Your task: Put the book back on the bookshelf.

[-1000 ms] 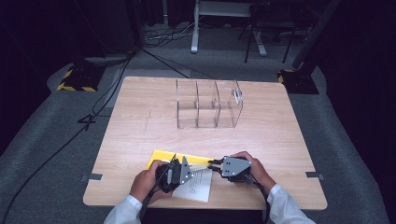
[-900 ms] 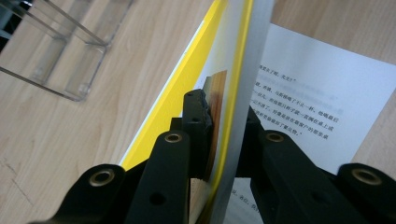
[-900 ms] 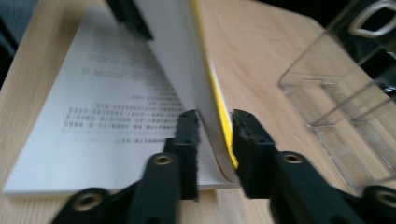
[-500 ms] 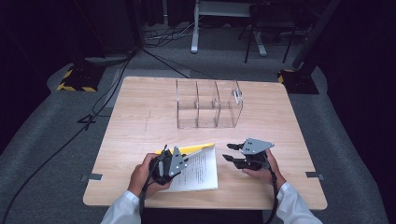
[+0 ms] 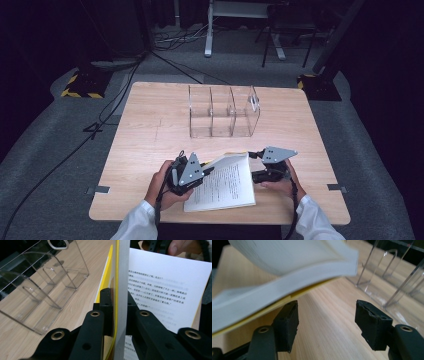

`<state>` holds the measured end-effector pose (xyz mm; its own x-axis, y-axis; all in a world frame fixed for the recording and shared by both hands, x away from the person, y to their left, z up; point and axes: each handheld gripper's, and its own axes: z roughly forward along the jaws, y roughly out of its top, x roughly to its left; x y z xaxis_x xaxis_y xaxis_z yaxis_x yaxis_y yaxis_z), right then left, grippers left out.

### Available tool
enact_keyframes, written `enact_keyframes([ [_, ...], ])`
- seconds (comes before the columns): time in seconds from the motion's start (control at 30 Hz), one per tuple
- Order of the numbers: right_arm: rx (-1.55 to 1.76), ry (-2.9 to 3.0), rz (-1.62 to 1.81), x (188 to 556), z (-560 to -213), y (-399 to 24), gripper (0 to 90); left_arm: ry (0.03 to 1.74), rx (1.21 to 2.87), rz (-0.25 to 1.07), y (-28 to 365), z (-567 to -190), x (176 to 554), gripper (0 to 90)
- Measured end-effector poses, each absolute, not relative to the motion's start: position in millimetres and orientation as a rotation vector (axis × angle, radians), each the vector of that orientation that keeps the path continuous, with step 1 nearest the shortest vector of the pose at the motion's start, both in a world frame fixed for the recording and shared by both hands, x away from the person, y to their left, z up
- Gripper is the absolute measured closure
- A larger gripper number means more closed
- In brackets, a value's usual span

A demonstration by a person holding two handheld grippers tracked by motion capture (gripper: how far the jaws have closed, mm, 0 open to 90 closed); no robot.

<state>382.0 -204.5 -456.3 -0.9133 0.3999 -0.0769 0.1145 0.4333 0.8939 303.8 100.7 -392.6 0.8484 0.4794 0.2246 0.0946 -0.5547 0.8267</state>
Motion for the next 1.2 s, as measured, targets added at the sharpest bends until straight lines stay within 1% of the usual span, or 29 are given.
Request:
enact_keyframes([
  [0.07, 0.427, 2.390, 1.511, 379.0, -450.8, -206.1, 35.1, 0.411, 2.109, 0.535, 99.7, -394.6, 303.1, 83.3],
  [0.33, 0.446, 2.339, 1.556, 373.5, -442.4, -203.5, 36.4, 0.426, 2.060, 0.493, 107.0, -399.5, 303.1, 82.9],
  [0.5, 0.438, 2.318, 1.582, 370.6, -436.7, -197.0, 37.1, 0.443, 2.029, 0.466, 115.5, -401.7, 301.7, 80.4],
  [0.6, 0.431, 2.306, 1.601, 368.4, -433.2, -191.7, 37.6, 0.449, 2.028, 0.460, 120.9, -403.5, 299.4, 78.5],
  [0.8, 0.410, 2.285, 1.606, 364.0, -425.7, -180.9, 37.8, 0.469, 2.013, 0.443, 134.8, -405.3, 296.7, 77.7],
  [0.87, 0.408, 2.282, 1.608, 363.9, -423.5, -177.4, 37.8, 0.465, 2.022, 0.432, 140.5, -406.6, 294.8, 80.3],
  [1.03, 0.388, 2.272, 1.634, 363.7, -417.2, -165.4, 37.8, 0.486, 2.010, 0.423, 153.8, -407.9, 292.1, 80.9],
  [1.1, 0.380, 2.269, 1.645, 363.6, -415.0, -160.5, 37.7, 0.492, 2.010, 0.402, 159.9, -409.7, 292.7, 79.5],
  [1.2, 0.359, 2.277, 1.655, 362.3, -411.6, -152.1, 37.1, 0.486, 2.015, 0.414, 166.3, -413.3, 290.5, 77.8],
])
